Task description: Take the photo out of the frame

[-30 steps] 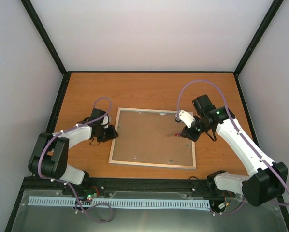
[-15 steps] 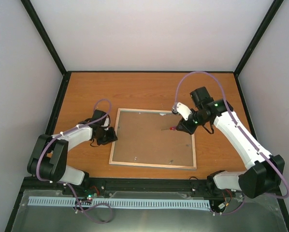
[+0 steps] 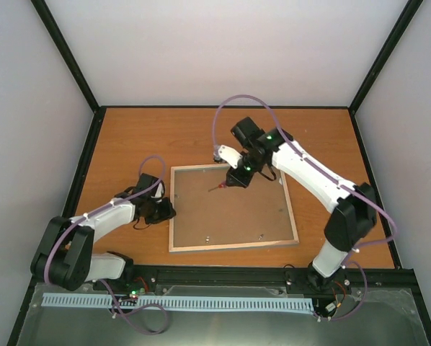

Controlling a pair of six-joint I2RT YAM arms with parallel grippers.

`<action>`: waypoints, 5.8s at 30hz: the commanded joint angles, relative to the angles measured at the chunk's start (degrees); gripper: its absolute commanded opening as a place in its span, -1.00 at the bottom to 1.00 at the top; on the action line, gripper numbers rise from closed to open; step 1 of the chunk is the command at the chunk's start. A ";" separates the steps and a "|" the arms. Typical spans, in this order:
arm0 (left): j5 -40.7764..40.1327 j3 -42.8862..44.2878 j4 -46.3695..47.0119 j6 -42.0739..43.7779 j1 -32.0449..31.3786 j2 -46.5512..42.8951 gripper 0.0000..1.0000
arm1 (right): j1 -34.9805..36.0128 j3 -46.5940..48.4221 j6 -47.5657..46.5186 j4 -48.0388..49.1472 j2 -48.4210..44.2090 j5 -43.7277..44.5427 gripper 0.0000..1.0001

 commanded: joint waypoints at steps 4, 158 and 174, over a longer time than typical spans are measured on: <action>0.18 -3.28 2.23 -6.35 -0.18 -6.15 -0.98 | 2.79 13.58 4.70 -1.68 10.22 -1.25 -0.94; -3.74 65.51 -2.84 36.31 -13.29 55.70 -0.69 | -23.48 -25.14 2.49 7.93 -32.45 -12.65 -0.95; -7.90 32.09 2.29 9.10 -2.68 34.41 -0.71 | -23.45 -24.73 2.66 8.37 -31.56 -14.24 -0.94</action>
